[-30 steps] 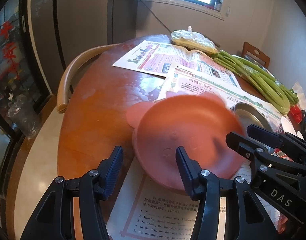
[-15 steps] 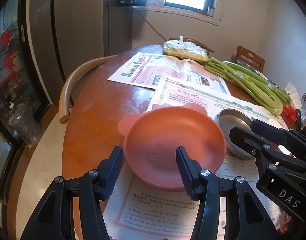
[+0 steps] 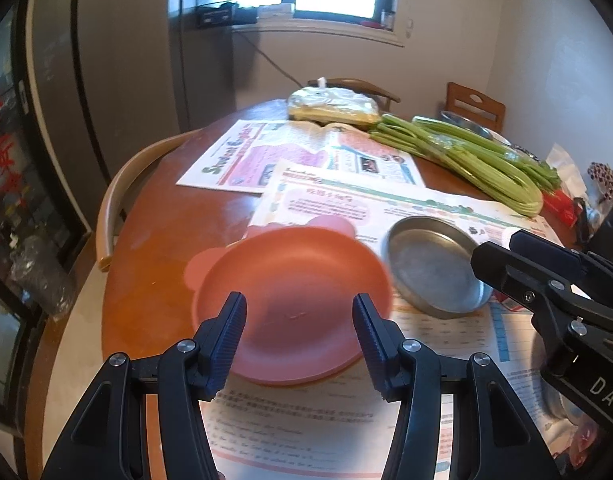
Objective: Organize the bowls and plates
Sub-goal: 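Grasp the rim of the shallow steel tray with the left gripper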
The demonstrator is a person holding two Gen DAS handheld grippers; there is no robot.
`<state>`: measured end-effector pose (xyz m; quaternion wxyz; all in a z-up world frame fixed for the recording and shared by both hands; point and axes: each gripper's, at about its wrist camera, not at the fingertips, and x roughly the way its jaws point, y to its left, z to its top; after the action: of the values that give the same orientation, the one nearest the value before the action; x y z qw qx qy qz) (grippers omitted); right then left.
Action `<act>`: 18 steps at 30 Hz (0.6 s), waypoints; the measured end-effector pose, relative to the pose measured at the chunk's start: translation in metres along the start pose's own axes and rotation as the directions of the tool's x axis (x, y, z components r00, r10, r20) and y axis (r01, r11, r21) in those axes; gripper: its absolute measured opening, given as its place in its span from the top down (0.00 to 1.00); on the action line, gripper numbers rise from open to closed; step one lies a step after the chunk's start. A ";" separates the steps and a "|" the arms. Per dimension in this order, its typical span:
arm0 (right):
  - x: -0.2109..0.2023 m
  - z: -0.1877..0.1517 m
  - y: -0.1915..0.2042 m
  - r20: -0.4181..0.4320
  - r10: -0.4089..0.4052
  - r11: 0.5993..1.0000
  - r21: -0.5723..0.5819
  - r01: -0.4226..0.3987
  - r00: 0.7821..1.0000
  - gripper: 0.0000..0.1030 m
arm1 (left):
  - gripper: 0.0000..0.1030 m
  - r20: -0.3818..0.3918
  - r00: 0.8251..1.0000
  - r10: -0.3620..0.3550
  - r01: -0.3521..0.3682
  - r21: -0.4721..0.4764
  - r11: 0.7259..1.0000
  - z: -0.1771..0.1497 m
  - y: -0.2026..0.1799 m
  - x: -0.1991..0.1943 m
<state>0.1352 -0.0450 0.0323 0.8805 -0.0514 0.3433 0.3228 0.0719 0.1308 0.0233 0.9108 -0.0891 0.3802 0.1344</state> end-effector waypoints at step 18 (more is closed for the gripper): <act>-0.002 -0.024 -0.080 -0.064 0.029 0.952 0.306 -0.008 0.998 0.54 | 0.45 -0.103 0.987 -0.120 0.135 0.161 0.978 0.039 -0.066 0.031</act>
<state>0.1687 -0.1168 0.0050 0.8626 0.0777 0.4193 0.2720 0.1397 0.0841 0.0321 0.9031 -0.0426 0.4255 0.0388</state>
